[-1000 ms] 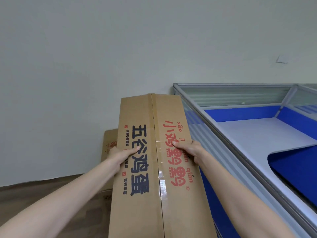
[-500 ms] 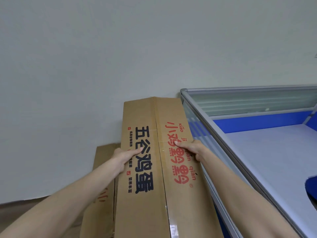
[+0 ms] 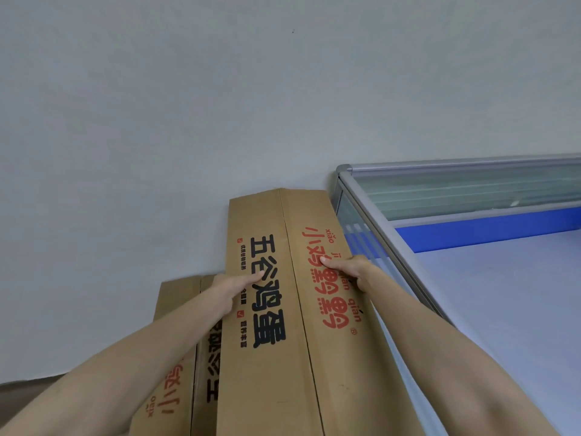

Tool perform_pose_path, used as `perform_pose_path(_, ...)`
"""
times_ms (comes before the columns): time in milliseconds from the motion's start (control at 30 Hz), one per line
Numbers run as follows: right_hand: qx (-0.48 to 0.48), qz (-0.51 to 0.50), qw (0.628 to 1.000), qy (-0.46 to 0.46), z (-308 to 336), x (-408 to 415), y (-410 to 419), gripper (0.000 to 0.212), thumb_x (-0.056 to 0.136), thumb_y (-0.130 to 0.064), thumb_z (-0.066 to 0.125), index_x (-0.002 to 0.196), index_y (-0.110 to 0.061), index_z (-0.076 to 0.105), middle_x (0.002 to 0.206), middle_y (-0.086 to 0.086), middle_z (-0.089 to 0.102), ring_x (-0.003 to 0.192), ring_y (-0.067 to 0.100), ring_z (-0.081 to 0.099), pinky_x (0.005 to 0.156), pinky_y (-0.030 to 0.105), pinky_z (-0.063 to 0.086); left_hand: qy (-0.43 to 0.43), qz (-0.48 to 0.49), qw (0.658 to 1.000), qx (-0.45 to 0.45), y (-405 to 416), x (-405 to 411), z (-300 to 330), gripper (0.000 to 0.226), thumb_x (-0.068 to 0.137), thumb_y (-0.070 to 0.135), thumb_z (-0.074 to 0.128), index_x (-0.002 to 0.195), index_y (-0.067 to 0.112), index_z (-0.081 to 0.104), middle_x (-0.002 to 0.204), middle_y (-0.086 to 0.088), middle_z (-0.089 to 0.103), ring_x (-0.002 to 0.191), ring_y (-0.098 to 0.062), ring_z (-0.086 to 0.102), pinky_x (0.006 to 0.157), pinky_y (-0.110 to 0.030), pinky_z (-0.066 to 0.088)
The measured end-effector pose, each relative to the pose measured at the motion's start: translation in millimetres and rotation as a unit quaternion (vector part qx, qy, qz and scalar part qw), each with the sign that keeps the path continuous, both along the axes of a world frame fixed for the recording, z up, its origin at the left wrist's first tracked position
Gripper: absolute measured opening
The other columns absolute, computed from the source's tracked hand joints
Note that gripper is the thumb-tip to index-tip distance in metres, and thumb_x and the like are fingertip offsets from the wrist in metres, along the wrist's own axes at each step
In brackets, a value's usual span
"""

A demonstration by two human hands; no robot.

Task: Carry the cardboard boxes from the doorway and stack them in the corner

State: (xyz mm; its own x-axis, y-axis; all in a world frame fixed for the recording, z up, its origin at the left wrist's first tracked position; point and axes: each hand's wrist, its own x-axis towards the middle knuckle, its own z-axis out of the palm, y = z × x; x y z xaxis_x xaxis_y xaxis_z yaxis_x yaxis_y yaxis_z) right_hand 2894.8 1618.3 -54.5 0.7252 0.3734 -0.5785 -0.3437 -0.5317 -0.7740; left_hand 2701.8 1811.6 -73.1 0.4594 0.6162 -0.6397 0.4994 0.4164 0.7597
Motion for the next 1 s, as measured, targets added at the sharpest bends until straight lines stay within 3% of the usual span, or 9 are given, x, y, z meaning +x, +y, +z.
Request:
perform_pose_path(100, -0.006, -0.016, 0.999, -0.027, -9, 19, 14, 0.082, 0.064, -0.036, 0.095, 0.129, -0.002, 0.058, 0.107, 0.012, 0.072, 0.095, 0.028, 0.069, 0.085, 0.044, 0.056, 0.008, -0.019, 1.000, 0.002, 9, 22, -7, 0.078, 0.063, 0.025, 0.094, 0.128, 0.007, 0.054, 0.126, -0.018, 0.065, 0.120, -0.037, 0.058, 0.097, -0.053, 0.048)
perform_pose_path(167, -0.019, -0.017, 0.999, -0.041, -12, 23, 21, 0.083, 0.066, -0.038, 0.094, 0.131, -0.004, 0.055, 0.124, 0.013, 0.069, 0.116, 0.033, 0.065, 0.099, 0.049, 0.051, 0.016, -0.026, 1.000, 0.005, 9, 30, -11, 0.078, 0.063, 0.021, 0.094, 0.128, 0.007, 0.052, 0.125, -0.017, 0.064, 0.119, -0.036, 0.058, 0.093, -0.052, 0.048)
perform_pose_path(233, -0.041, -0.013, 0.998, -0.052, -18, 25, 27, 0.081, 0.067, -0.037, 0.093, 0.132, -0.008, 0.055, 0.129, 0.011, 0.066, 0.123, 0.033, 0.062, 0.103, 0.051, 0.049, 0.021, -0.021, 1.000, 0.002, 9, 35, -18, 0.078, 0.065, 0.014, 0.092, 0.129, 0.007, 0.050, 0.123, -0.017, 0.064, 0.116, -0.036, 0.059, 0.085, -0.052, 0.048)
perform_pose_path(400, -0.118, -0.007, 0.988, -0.100, -38, 30, 39, 0.086, 0.063, -0.044, 0.094, 0.134, -0.016, 0.053, 0.134, 0.009, 0.062, 0.123, 0.031, 0.059, 0.103, 0.051, 0.050, 0.020, -0.025, 0.999, 0.018, 11, 43, -32, 0.075, 0.066, 0.013, 0.092, 0.128, 0.009, 0.051, 0.121, -0.014, 0.066, 0.105, -0.031, 0.060, 0.082, -0.050, 0.048)
perform_pose_path(567, -0.203, -0.003, 0.967, -0.156, -59, 33, 51, 0.096, 0.057, -0.060, 0.089, 0.137, -0.027, 0.049, 0.136, 0.005, 0.057, 0.128, 0.031, 0.053, 0.104, 0.055, 0.046, 0.033, -0.030, 0.998, 0.040, 11, 42, -37, 0.078, 0.065, 0.019, 0.093, 0.129, 0.011, 0.050, 0.120, -0.012, 0.066, 0.107, -0.030, 0.061, 0.092, -0.054, 0.050)
perform_pose_path(733, -0.164, -0.005, 0.977, -0.135, -68, 45, 50, 0.092, 0.056, -0.056, 0.089, 0.134, -0.022, 0.052, 0.132, 0.006, 0.060, 0.124, 0.032, 0.055, 0.104, 0.055, 0.048, 0.048, -0.048, 0.997, 0.036, 10, 43, -21, 0.066, 0.071, 0.014, 0.089, 0.124, 0.007, 0.050, 0.120, -0.014, 0.062, 0.105, -0.030, 0.054, 0.083, -0.049, 0.044)
perform_pose_path(833, -0.139, -0.003, 0.981, -0.132, -84, 58, 49, 0.094, 0.050, -0.061, 0.087, 0.129, -0.021, 0.056, 0.127, 0.006, 0.065, 0.120, 0.031, 0.059, 0.101, 0.052, 0.050, 0.041, -0.045, 0.996, 0.063, 9, 40, -16, 0.057, 0.075, 0.012, 0.086, 0.118, 0.011, 0.048, 0.127, -0.016, 0.061, 0.114, -0.033, 0.056, 0.093, -0.053, 0.047)
perform_pose_path(933, -0.133, -0.010, 0.980, -0.148, -84, 58, 46, 0.084, 0.051, -0.061, 0.085, 0.121, -0.022, 0.059, 0.121, 0.005, 0.068, 0.118, 0.031, 0.061, 0.100, 0.052, 0.050, 0.029, -0.038, 0.994, 0.098, 7, 34, -7, 0.078, 0.077, 0.011, 0.084, 0.142, 0.008, 0.041, 0.137, -0.015, 0.057, 0.127, -0.034, 0.054, 0.105, -0.053, 0.043)
perform_pose_path(1000, -0.115, -0.010, 0.977, -0.178, -53, 41, 45, 0.076, 0.062, -0.057, 0.084, 0.123, -0.021, 0.058, 0.123, 0.006, 0.068, 0.121, 0.032, 0.060, 0.102, 0.052, 0.049, 0.002, -0.034, 0.993, 0.113, 7, 31, 0, 0.077, 0.081, 0.010, 0.081, 0.146, 0.007, 0.039, 0.130, -0.012, 0.060, 0.116, -0.029, 0.059, 0.103, -0.049, 0.046)
